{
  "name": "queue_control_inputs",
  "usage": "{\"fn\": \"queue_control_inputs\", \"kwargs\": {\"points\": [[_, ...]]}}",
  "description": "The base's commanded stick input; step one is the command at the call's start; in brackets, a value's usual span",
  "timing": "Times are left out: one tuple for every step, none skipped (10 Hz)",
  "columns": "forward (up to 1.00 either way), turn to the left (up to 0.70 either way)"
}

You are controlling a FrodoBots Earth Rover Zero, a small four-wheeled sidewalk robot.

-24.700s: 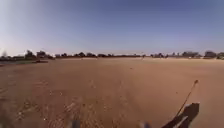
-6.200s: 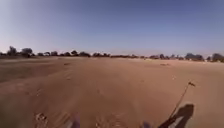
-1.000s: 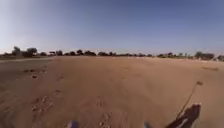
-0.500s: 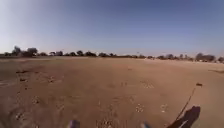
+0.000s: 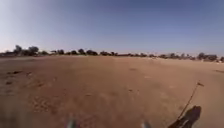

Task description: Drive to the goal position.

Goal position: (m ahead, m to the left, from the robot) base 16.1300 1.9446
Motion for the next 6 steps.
{"fn": "queue_control_inputs", "kwargs": {"points": [[1.0,0.0],[1.0,0.0],[1.0,0.0],[1.0,0.0],[1.0,0.0],[1.0,0.0]]}}
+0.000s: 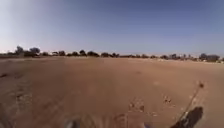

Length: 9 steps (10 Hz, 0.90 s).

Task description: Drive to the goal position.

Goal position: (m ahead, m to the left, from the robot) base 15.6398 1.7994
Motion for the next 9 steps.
{"fn": "queue_control_inputs", "kwargs": {"points": [[1.0,0.0],[1.0,0.01],[1.0,0.04],[1.0,0.2],[1.0,0.37],[1.0,0.0],[1.0,0.0],[1.0,-0.05],[1.0,-0.16]]}}
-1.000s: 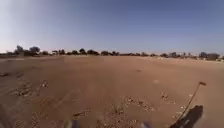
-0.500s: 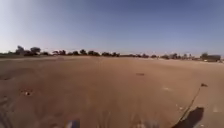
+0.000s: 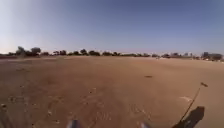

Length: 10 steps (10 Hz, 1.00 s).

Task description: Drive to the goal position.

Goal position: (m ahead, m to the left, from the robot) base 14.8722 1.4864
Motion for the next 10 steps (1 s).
{"fn": "queue_control_inputs", "kwargs": {"points": [[1.0,-0.36],[1.0,0.0],[1.0,0.0],[1.0,0.0],[1.0,0.0],[1.0,0.0],[1.0,0.0],[1.0,0.0],[1.0,0.0],[1.0,0.0]]}}
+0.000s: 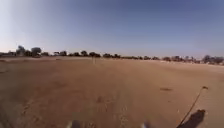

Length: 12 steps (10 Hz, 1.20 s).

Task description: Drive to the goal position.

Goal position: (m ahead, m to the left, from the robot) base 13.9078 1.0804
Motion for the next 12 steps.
{"fn": "queue_control_inputs", "kwargs": {"points": [[1.0,0.0],[1.0,0.0],[1.0,0.0],[1.0,0.0],[1.0,0.0],[1.0,0.0],[1.0,-0.24],[1.0,-0.38],[1.0,-0.23],[1.0,0.0],[1.0,0.0],[1.0,0.0]]}}
